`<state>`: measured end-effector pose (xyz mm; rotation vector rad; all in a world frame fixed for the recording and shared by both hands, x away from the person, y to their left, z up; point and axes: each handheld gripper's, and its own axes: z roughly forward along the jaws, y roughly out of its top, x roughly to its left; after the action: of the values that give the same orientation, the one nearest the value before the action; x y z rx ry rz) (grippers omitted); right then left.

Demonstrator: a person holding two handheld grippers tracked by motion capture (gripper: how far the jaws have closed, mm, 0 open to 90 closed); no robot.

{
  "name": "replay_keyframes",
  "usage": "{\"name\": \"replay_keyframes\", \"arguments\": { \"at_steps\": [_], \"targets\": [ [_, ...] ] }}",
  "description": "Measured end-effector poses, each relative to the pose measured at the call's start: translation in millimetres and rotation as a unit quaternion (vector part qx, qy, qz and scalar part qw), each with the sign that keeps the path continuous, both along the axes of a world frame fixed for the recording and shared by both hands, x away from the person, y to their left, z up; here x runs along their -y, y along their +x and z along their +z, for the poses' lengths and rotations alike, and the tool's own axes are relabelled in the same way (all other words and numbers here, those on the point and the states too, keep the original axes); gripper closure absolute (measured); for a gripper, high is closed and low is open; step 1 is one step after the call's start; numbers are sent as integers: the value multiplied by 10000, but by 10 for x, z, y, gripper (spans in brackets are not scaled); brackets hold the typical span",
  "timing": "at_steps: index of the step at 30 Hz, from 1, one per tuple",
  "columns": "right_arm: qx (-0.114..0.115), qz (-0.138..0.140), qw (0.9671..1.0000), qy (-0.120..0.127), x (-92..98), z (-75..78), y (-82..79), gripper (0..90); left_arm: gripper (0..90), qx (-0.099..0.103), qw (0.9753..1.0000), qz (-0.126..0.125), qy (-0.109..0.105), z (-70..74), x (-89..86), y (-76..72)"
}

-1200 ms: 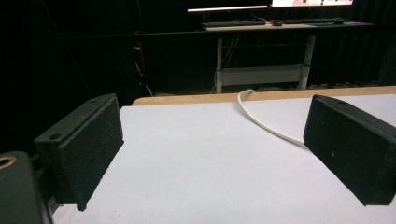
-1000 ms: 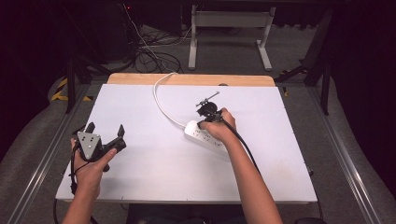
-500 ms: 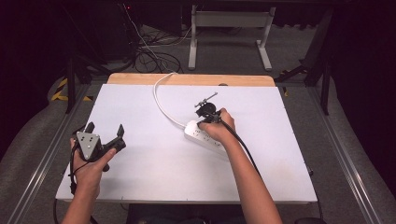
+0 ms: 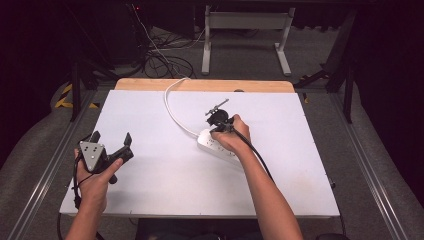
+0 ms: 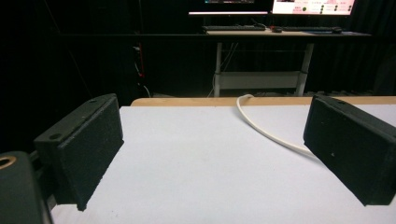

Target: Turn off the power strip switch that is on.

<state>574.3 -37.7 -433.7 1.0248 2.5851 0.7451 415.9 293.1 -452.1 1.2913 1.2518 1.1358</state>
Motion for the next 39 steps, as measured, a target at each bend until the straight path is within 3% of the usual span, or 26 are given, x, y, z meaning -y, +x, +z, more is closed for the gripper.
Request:
{"name": "replay_keyframes", "arguments": {
  "at_steps": [8,13,20,27,32,35,39],
  "targets": [
    [321,-111,9987,374,211,250,2,900,53,-12,10000,43,-32,2,-14,-4],
    [552,-132,9955,757,405,423,-49,900,53,-17,10000,46,-23,-3,-20,5],
    [755,-85,9915,1053,564,535,-157,900,53,0,10000,95,-26,4,-29,12],
    [904,-96,9877,1270,753,544,-245,900,54,-17,10000,98,1,0,-35,19],
    [1103,-74,9824,1509,923,573,-314,900,54,-31,10000,83,21,-2,-29,19],
    [1360,-93,9774,1618,1043,583,-380,900,54,-33,10000,81,15,-6,-26,20],
    [1631,-230,9683,1877,1233,569,-459,900,54,-49,10000,64,29,-10,-17,23]
  ]
}}
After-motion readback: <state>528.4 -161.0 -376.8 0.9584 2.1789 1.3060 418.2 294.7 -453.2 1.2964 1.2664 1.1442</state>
